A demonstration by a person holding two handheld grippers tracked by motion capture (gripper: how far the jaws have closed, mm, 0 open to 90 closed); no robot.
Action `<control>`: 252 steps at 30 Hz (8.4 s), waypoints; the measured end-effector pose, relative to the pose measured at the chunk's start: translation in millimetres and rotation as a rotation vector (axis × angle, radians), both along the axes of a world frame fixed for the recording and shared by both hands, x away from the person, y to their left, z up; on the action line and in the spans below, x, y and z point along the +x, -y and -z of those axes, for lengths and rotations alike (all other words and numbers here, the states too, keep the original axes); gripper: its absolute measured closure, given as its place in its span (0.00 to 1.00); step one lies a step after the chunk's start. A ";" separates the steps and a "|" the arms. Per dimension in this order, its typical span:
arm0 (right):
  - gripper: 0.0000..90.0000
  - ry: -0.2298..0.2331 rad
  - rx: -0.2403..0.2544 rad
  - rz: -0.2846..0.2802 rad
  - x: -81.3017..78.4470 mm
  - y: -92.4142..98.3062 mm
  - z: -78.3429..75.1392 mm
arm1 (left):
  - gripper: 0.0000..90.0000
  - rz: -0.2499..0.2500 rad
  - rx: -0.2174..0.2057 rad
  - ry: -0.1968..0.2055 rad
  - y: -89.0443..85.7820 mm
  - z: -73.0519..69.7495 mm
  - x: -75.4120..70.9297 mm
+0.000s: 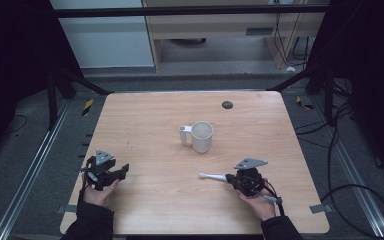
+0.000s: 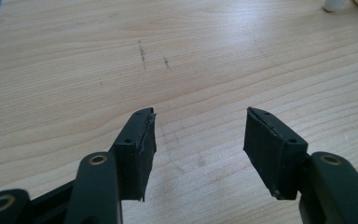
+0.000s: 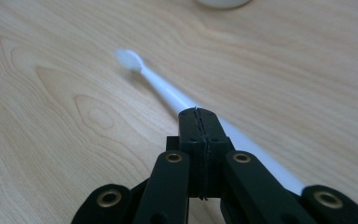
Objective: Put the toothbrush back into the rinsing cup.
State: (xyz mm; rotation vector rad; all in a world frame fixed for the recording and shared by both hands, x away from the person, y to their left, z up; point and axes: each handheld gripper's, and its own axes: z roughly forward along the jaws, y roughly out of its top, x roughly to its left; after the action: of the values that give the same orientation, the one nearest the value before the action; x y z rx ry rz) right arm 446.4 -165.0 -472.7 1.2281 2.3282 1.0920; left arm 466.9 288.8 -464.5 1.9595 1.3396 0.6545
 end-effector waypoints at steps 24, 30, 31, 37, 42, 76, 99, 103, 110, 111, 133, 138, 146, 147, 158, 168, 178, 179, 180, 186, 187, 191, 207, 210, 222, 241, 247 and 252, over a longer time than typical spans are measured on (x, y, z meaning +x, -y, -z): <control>1.00 -0.014 -0.075 0.250 -4.0 90.4 1.8 | 0.47 -0.007 0.000 0.008 -2.0 -1.9 -1.5; 1.00 -0.026 -0.095 0.254 -2.0 92.5 6.0 | 0.47 -0.010 -0.001 0.009 -2.9 -2.1 -1.6; 1.00 -0.028 -0.103 0.255 -1.4 92.7 7.4 | 0.47 -0.010 -0.001 0.009 -3.0 -2.1 -1.6; 1.00 -0.034 -0.111 0.253 -2.5 93.4 8.6 | 0.47 -0.009 0.000 0.007 -3.0 -1.7 -1.5; 1.00 -0.037 -0.107 0.249 -5.3 93.2 8.7 | 0.48 -0.010 -0.001 0.007 -3.6 -2.0 -1.7; 1.00 -0.068 -0.117 0.191 -26.4 80.1 11.1 | 0.48 -0.021 0.003 0.025 -6.3 -3.0 -2.8; 1.00 -0.074 -0.100 0.168 -42.7 71.6 11.1 | 0.52 -0.039 0.015 0.047 -7.8 -3.4 -3.2; 1.00 -0.077 -0.100 0.164 -43.4 71.1 10.6 | 0.53 -0.040 0.016 0.061 -8.0 -4.6 -4.1; 1.00 -0.080 -0.097 0.161 -44.4 70.1 10.6 | 0.53 -0.045 0.025 0.072 -7.8 -4.2 -4.3; 1.00 -0.080 -0.096 0.160 -44.6 69.6 10.5 | 0.53 -0.046 0.028 0.075 -7.7 -4.0 -4.4; 0.96 0.042 -0.100 0.187 -26.2 62.1 -31.2 | 0.48 -0.046 0.021 0.043 -7.6 -0.9 -1.9; 0.90 0.060 -0.091 0.183 -19.5 59.3 -45.4 | 0.46 -0.051 0.021 0.036 -7.8 -0.7 -1.5; 0.79 0.059 -0.078 0.157 -3.1 50.6 -62.3 | 0.45 -0.042 0.019 0.021 -7.4 0.7 0.0; 0.78 0.058 -0.080 0.154 -0.9 48.7 -63.7 | 0.45 -0.041 0.018 0.021 -7.4 0.6 -0.1; 0.71 0.037 -0.084 0.120 21.2 25.7 -76.7 | 0.43 -0.034 0.014 0.015 -7.9 0.6 0.5; 0.69 -0.001 -0.102 0.098 38.5 8.9 -79.9 | 0.43 -0.030 0.014 0.010 -7.6 0.9 1.1; 0.68 -0.067 -0.137 0.079 50.8 -1.1 -68.6 | 0.43 -0.025 0.015 0.007 -6.8 1.4 1.5; 0.68 -0.075 -0.141 0.078 51.8 -1.8 -67.3 | 0.43 -0.025 0.015 0.006 -6.7 1.5 1.6; 0.68 -0.080 -0.146 0.076 53.0 -2.5 -66.0 | 0.43 -0.024 0.015 0.006 -6.6 1.6 1.7; 0.67 -0.131 -0.167 0.064 58.9 -7.2 -56.6 | 0.43 -0.023 0.014 0.004 -6.7 1.6 1.8; 0.67 -0.137 -0.171 0.058 59.6 -7.8 -55.3 | 0.43 -0.023 0.014 0.004 -6.6 1.7 1.8; 0.67 -0.159 -0.188 0.054 62.0 -10.1 -50.9 | 0.43 -0.021 0.015 0.002 -6.5 1.8 1.9; 0.65 -0.219 -0.210 0.054 67.6 -11.4 -34.7 | 0.43 -0.018 0.013 -0.001 -6.7 1.9 2.1; 0.64 -0.231 -0.210 0.060 67.7 -9.8 -30.4 | 0.43 -0.019 0.012 -0.001 -6.8 1.8 2.2; 0.63 -0.262 -0.242 0.048 69.5 -11.7 -22.3 | 0.43 -0.018 0.011 -0.003 -7.1 1.9 2.3; 0.66 -0.314 -0.266 0.048 69.8 -11.2 -6.3 | 0.43 -0.017 0.012 -0.008 -7.2 2.3 2.8; 0.68 -0.323 -0.285 0.049 70.5 -11.9 -4.2 | 0.43 -0.017 0.010 -0.008 -7.2 2.3 2.8; 0.70 -0.339 -0.301 0.045 70.7 -13.4 -1.9 | 0.43 -0.016 0.011 -0.011 -7.0 2.5 2.9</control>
State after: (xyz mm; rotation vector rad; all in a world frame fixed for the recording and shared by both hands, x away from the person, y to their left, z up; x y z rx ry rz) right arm 517.1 -151.6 -470.7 1.4233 2.5720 0.5211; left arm 469.8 295.8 -466.9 1.9651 1.3622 0.6612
